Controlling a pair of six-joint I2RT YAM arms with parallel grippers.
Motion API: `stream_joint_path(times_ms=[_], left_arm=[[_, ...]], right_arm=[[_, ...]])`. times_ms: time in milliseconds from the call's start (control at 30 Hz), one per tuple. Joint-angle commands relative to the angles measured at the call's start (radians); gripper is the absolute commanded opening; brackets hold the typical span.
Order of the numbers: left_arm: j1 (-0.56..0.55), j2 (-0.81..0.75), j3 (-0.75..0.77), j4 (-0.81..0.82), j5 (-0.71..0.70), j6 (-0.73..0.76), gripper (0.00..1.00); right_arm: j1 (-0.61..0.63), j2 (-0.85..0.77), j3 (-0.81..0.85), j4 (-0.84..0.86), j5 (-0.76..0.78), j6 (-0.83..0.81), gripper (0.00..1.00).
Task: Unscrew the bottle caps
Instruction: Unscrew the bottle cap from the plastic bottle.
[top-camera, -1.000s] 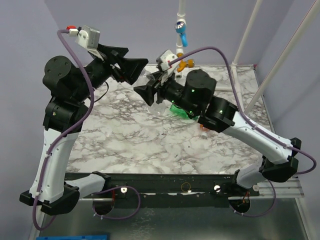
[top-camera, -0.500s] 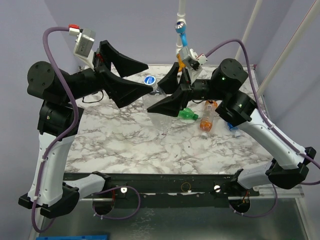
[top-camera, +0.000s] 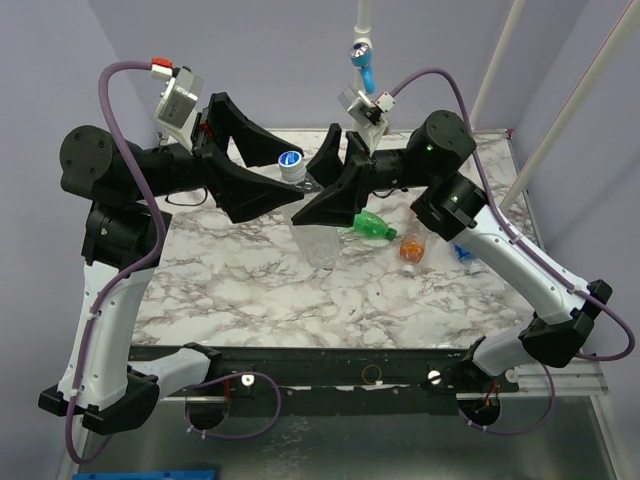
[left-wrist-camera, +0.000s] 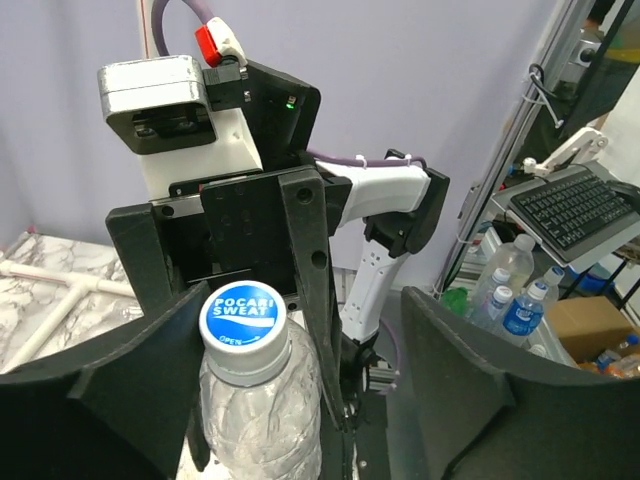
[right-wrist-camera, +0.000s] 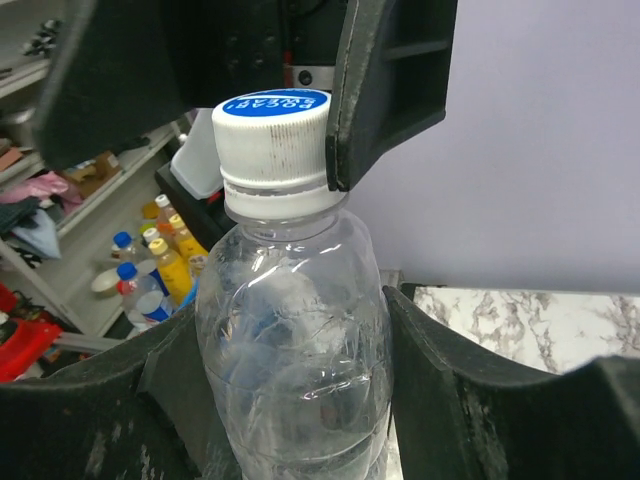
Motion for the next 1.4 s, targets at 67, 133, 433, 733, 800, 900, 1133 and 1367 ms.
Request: stream_joint_path(times_ms=[67, 133, 433, 733, 800, 900, 1133, 1367], left_arm=[[0.004, -0.011, 0.001, 0.048, 0.083, 0.006, 0.56], [0.004, -0.008, 0.007, 0.053, 0.065, 0.006, 0.45], [0.004, -0.012, -0.027, 0.076, 0.011, 0.014, 0.27], [0.005, -0.038, -0.084, -0.001, -0.211, 0.197, 0.0], [0.005, -0.039, -0.088, -0.032, -0.288, 0.235, 0.0], [0.005, -0.031, -0.082, -0.09, -0.412, 0.291, 0.0], [0.005, -0.01, -0.043, -0.167, -0.501, 0.278, 0.99], [0.005, -0.029, -0.027, -0.112, -0.365, 0.255, 0.99]], right_arm=[[-0.048, 0.021, -0.039, 0.15, -0.048, 0.154, 0.01], [-0.051, 0.03, -0.03, 0.136, -0.049, 0.156, 0.01], [-0.052, 0.058, -0.011, 0.054, -0.002, 0.111, 0.01], [-0.049, 0.057, 0.077, -0.23, 0.392, -0.1, 0.01], [-0.044, 0.052, 0.083, -0.264, 0.479, -0.139, 0.01], [-0.018, 0.055, 0.097, -0.303, 0.629, -0.202, 0.01], [0.05, 0.073, 0.097, -0.283, 0.91, -0.239, 0.0], [0.048, -0.051, -0.055, -0.046, 0.975, -0.157, 0.01]])
